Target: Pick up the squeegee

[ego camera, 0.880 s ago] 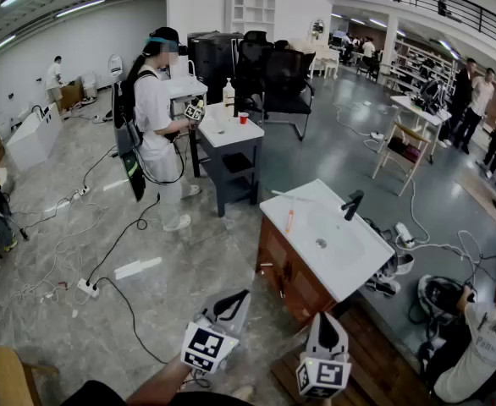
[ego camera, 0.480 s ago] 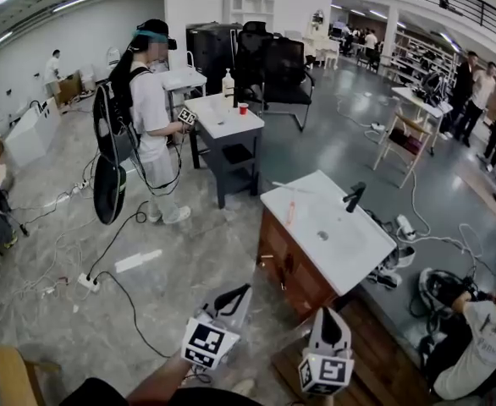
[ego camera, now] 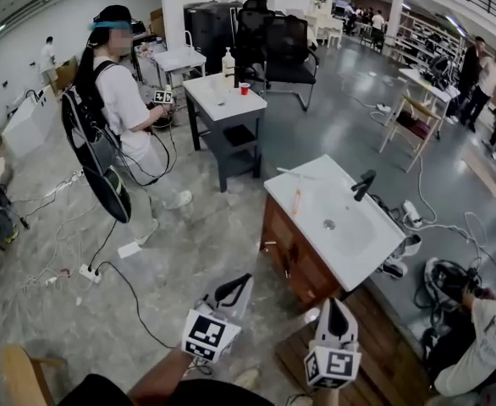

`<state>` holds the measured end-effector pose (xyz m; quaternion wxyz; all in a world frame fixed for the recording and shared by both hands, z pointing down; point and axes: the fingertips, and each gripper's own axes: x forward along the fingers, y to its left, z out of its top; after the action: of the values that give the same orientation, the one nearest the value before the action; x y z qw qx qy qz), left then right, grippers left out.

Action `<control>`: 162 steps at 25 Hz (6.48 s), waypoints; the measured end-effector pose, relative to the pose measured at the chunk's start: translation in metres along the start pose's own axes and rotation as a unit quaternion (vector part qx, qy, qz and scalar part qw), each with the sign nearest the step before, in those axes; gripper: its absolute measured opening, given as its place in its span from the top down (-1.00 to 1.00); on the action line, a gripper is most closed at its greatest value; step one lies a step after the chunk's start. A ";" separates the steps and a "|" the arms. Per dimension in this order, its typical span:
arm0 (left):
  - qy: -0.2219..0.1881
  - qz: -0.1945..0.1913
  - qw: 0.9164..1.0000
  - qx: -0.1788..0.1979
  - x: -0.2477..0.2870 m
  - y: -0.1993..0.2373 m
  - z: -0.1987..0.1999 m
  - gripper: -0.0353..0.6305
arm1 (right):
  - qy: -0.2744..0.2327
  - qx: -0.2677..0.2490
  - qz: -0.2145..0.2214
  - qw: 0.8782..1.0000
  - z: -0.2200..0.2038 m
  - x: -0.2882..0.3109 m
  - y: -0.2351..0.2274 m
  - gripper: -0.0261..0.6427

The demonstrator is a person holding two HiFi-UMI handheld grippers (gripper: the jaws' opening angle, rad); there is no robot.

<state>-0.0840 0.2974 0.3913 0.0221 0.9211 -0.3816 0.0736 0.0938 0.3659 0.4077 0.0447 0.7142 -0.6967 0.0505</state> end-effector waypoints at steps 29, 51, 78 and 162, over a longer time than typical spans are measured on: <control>-0.004 -0.057 0.998 -0.001 0.194 0.211 0.013 0.89 | 0.017 -0.005 -0.040 0.999 0.017 0.279 0.033 0.93; 0.044 -0.026 0.998 -0.036 0.328 0.248 -0.011 0.89 | 0.058 0.010 -0.017 0.998 -0.008 0.416 -0.036 0.93; 0.145 0.010 0.987 -0.075 0.494 0.297 -0.115 0.89 | 0.169 0.053 0.035 0.984 -0.127 0.595 -0.100 0.93; 0.119 0.011 0.991 -0.052 0.485 0.291 -0.092 0.89 | 0.290 0.110 0.003 0.951 -0.170 0.633 -0.107 0.70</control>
<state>0.0385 -0.2391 0.5521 0.1142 0.8991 -0.3901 0.1628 0.2143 -0.2356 0.6623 0.1656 0.6673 -0.6459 0.3318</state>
